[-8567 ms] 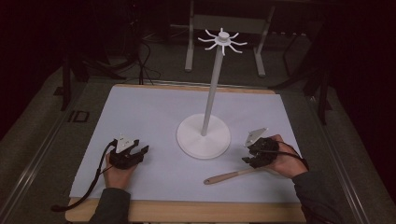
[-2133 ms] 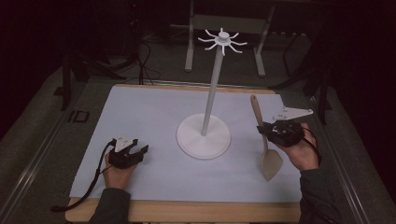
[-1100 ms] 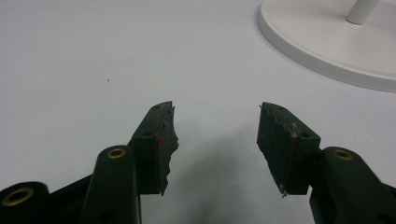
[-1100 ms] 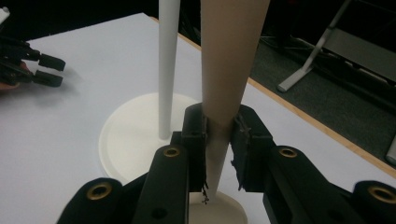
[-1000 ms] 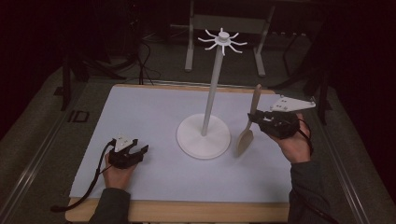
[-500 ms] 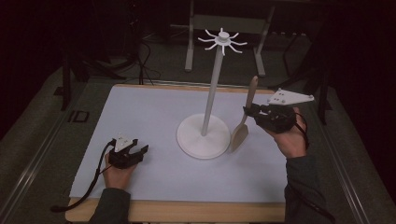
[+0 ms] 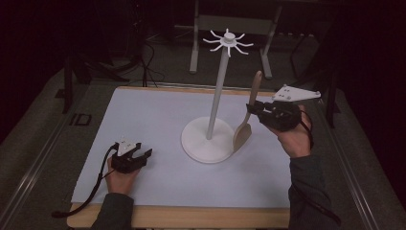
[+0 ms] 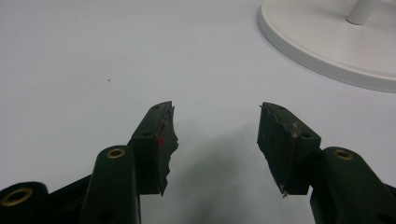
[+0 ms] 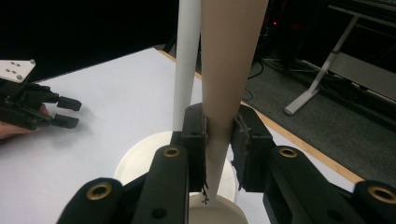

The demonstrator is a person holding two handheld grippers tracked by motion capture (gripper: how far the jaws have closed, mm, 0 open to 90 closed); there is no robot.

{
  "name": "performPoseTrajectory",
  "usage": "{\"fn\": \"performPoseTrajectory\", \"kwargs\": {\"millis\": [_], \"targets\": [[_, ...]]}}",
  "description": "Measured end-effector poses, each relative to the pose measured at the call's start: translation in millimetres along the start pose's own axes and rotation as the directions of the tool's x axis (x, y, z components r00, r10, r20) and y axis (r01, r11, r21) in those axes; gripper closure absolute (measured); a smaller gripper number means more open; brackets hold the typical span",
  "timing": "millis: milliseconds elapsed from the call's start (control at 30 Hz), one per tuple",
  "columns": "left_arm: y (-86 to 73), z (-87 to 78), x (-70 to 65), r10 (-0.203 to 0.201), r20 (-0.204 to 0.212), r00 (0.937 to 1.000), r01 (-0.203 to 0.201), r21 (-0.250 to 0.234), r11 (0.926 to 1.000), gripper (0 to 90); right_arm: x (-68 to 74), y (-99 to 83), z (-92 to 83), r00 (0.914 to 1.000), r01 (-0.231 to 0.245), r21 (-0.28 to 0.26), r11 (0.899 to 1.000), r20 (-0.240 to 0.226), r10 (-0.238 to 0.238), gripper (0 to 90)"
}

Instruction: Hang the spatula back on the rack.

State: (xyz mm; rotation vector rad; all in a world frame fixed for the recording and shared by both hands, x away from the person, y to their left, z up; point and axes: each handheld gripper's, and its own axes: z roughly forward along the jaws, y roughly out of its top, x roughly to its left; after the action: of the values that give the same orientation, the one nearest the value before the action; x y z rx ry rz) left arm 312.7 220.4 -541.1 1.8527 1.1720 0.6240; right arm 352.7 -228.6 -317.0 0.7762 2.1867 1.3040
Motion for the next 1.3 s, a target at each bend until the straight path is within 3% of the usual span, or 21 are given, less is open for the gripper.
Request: {"fn": "performPoseTrajectory", "kwargs": {"millis": [1300], "targets": [[-0.1,-0.1,0.2,-0.004,0.0,1.0,0.004,-0.002,1.0,45.7,2.5,33.6,6.4,0.9993,-0.03,-0.032,0.999,-0.024,0.029,76.1]]}}
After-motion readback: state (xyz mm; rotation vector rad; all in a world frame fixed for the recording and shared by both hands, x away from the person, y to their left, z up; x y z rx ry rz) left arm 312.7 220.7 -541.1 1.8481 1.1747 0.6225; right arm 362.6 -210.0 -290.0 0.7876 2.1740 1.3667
